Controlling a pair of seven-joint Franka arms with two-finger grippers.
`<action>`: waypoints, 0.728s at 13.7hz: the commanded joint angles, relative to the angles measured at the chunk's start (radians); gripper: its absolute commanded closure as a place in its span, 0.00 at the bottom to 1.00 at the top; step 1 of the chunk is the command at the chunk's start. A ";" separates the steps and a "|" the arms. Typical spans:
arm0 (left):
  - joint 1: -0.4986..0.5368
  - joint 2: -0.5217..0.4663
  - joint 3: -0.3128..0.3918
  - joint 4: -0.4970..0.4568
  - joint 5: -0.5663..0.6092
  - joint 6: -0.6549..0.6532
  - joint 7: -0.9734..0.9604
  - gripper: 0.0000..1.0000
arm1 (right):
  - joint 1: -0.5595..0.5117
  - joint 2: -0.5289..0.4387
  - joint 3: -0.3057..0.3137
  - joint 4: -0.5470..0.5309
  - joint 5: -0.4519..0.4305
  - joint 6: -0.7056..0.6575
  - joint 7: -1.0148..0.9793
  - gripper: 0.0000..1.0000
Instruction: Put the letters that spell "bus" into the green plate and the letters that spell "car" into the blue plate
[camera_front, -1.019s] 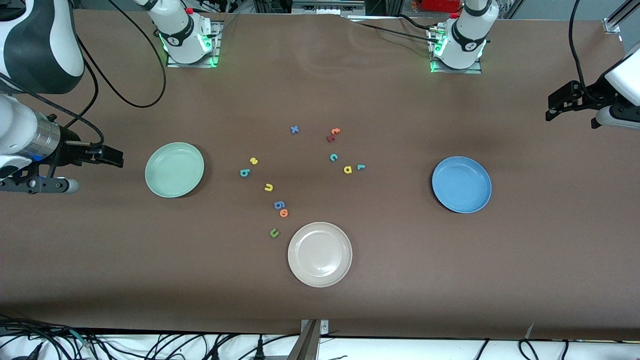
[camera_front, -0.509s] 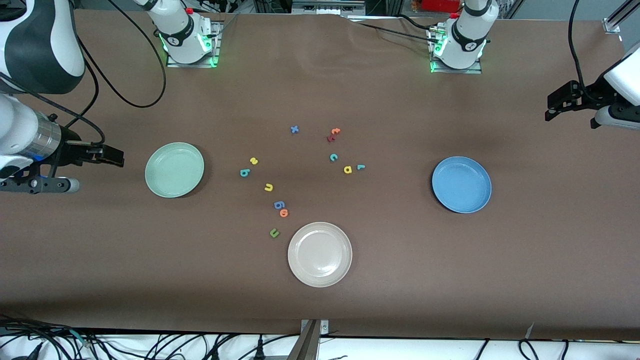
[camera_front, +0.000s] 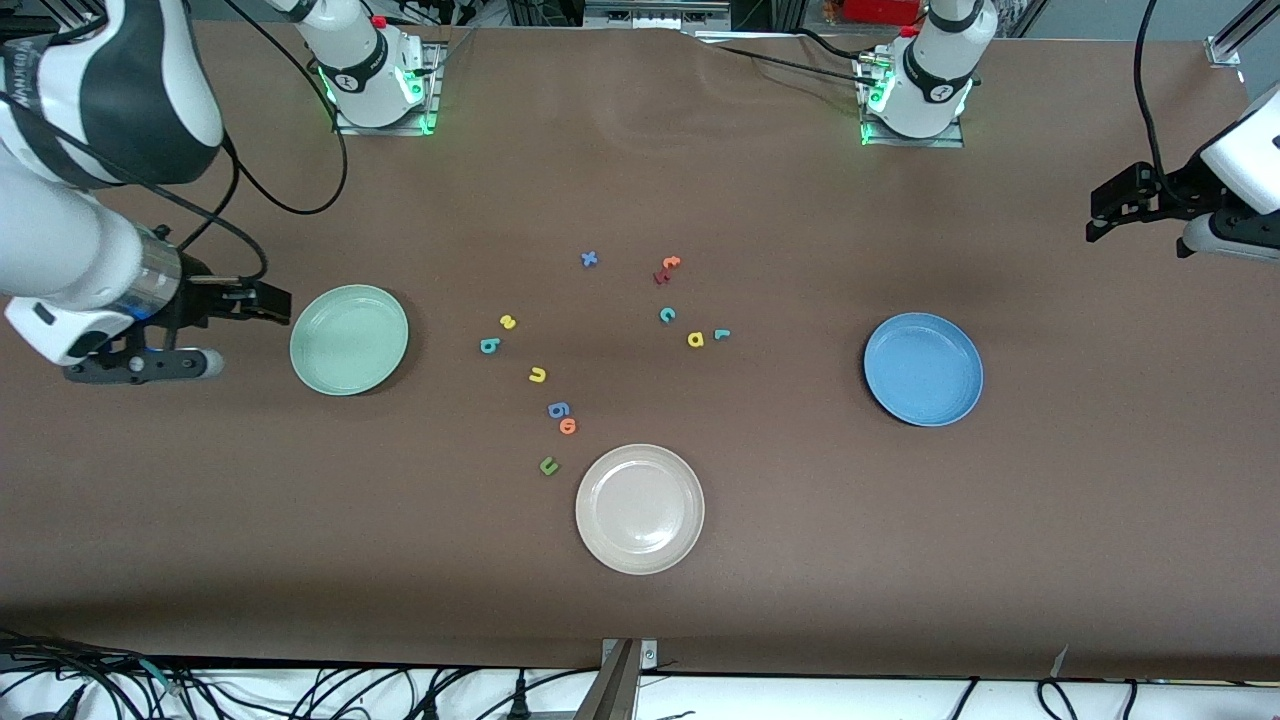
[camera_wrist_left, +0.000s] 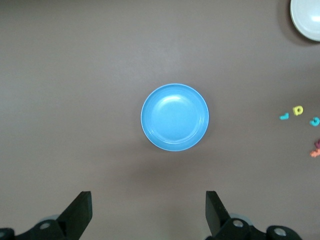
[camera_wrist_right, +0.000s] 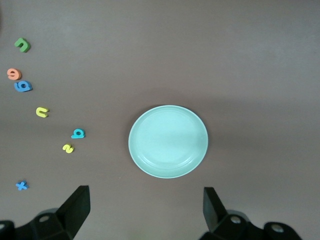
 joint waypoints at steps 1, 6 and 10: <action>-0.007 0.012 0.002 -0.001 -0.007 -0.010 0.072 0.00 | 0.028 0.028 -0.003 -0.002 -0.003 0.021 0.040 0.00; -0.006 0.049 0.003 0.000 -0.010 -0.010 0.059 0.00 | 0.074 0.060 -0.003 -0.007 0.017 0.021 0.172 0.01; 0.005 0.087 0.005 0.003 -0.018 -0.008 0.054 0.00 | 0.100 0.063 -0.003 -0.085 0.076 0.055 0.293 0.02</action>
